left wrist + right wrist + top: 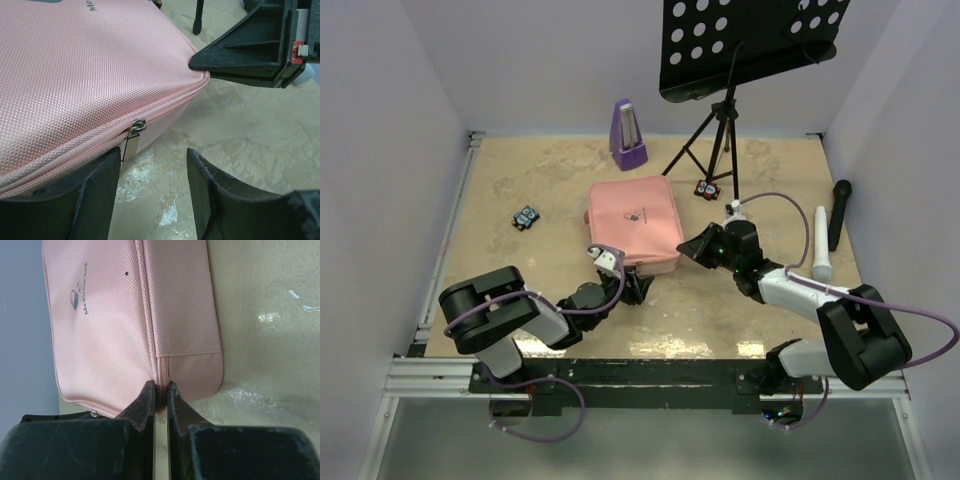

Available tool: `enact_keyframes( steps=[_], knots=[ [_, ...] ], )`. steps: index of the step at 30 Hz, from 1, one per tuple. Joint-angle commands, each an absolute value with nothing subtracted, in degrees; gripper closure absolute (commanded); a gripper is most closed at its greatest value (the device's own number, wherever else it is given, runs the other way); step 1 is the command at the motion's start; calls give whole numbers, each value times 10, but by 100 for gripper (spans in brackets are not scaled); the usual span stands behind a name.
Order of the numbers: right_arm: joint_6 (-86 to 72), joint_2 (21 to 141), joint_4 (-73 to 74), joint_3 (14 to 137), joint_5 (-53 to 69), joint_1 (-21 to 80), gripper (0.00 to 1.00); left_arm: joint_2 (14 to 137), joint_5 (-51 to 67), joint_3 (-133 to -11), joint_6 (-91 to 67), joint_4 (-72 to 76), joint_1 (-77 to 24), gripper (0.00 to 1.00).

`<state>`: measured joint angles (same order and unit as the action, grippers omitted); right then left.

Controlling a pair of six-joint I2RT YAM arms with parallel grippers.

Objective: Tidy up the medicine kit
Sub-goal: Zip the medicine box at the center of the board.

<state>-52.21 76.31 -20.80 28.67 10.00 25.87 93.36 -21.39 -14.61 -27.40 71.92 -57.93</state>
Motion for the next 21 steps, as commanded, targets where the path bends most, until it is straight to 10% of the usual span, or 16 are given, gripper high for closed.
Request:
enact_keyframes(
  steps=[1, 21],
  knots=[
    [-505, 742, -212, 280, 121, 265, 100, 944, -288, -183, -258, 882, -575, 42],
    [-510, 714, -201, 271, 121, 279, 100, 940, -352, -247, -245, 762, -575, 69]
  ],
)
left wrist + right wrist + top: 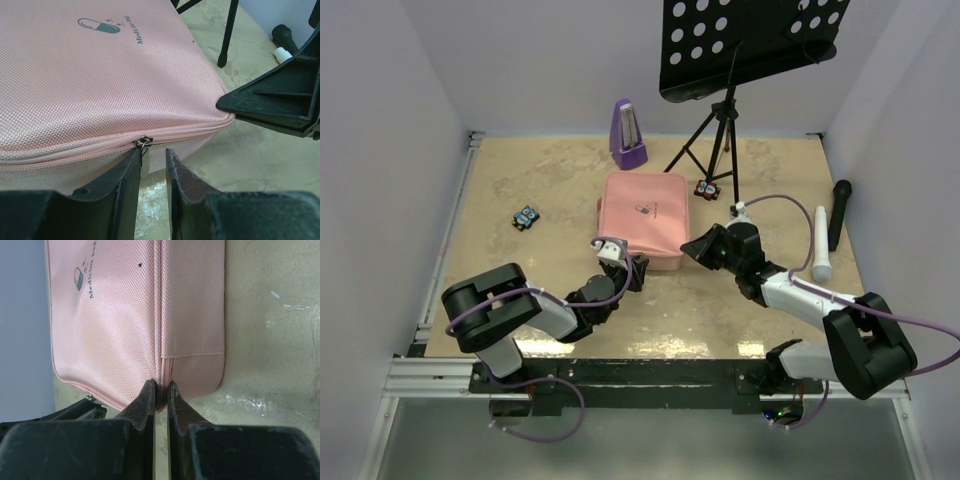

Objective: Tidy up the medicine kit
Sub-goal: Zip the medicine box at the center of the board.

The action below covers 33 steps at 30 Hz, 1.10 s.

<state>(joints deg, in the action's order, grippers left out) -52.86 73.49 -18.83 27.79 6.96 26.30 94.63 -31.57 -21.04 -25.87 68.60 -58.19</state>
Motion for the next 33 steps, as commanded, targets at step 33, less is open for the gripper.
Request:
enact_keyframes(
  steps=[33],
  knots=[
    [-515, 702, -193, 259, 120, 278, 100, 871, -382, -170, -247, 716, -553, 100]
  ],
)
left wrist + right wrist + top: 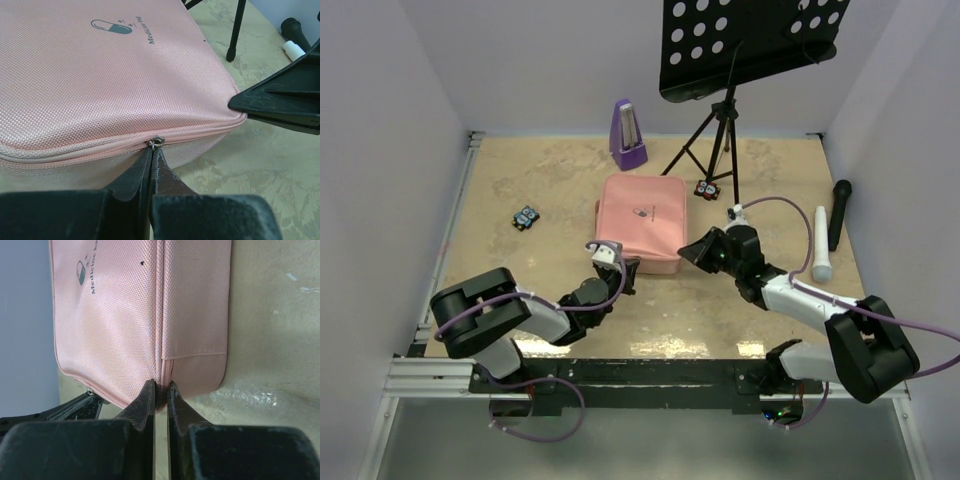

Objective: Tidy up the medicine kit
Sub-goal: Zip the medicine box at the center of the board.

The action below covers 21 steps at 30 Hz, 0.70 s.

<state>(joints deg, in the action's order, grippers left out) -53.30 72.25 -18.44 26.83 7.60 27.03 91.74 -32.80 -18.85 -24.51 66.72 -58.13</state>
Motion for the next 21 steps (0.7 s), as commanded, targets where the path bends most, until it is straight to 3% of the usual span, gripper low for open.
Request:
enact_keyframes(
  steps=[1, 21],
  knots=[
    [-516, 701, -193, 259, 119, 277, 100, 866, -383, -163, -251, 710, -548, 100],
    [-480, 675, -157, 269, 126, 223, 100, 762, -441, -63, -281, 628, -483, 100]
  ],
)
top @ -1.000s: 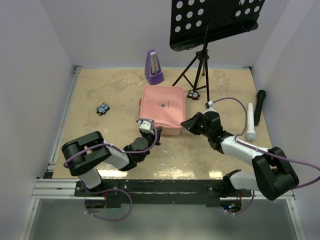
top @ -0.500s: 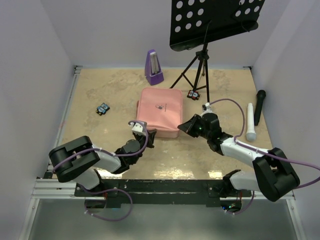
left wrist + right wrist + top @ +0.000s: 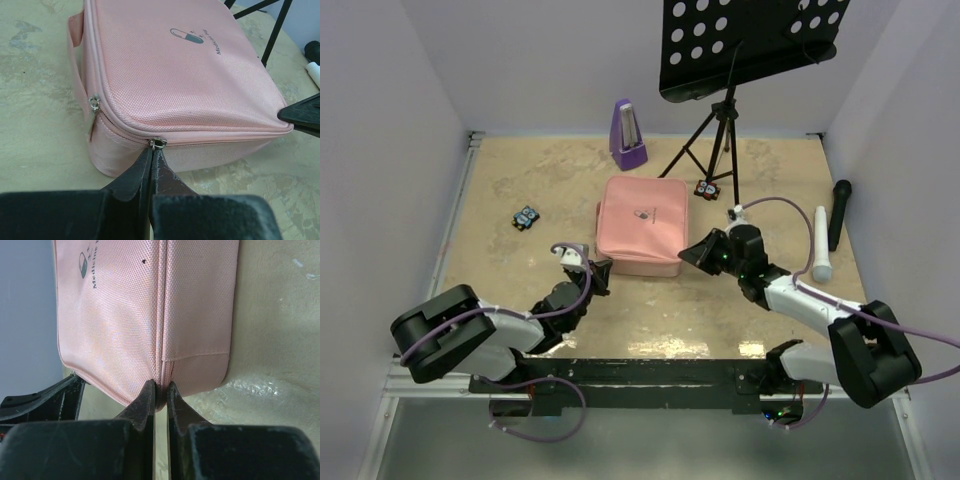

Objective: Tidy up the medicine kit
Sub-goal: Zip the medicine box at the center of the board.

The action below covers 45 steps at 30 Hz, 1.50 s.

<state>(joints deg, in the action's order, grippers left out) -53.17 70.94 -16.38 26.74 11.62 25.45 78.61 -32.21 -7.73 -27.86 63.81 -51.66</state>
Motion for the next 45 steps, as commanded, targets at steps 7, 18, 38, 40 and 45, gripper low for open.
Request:
enact_keyframes(
  steps=[7, 18, 38, 40, 45],
  knots=[
    [-456, 671, -144, 273, 141, 187, 100, 731, -467, -49, -299, 592, -473, 100],
    [-410, 691, -144, 293, 181, 127, 100, 676, -465, -19, -321, 546, -471, 100],
    [-503, 571, -95, 261, 217, 247, 38, 766, -439, -65, -330, 602, -545, 100],
    [-537, 574, -126, 244, 221, 268, 37, 772, -439, -70, -330, 606, -555, 100],
    [-562, 593, -151, 239, 215, 285, 37, 770, -430, -76, -333, 608, -577, 100]
  ],
)
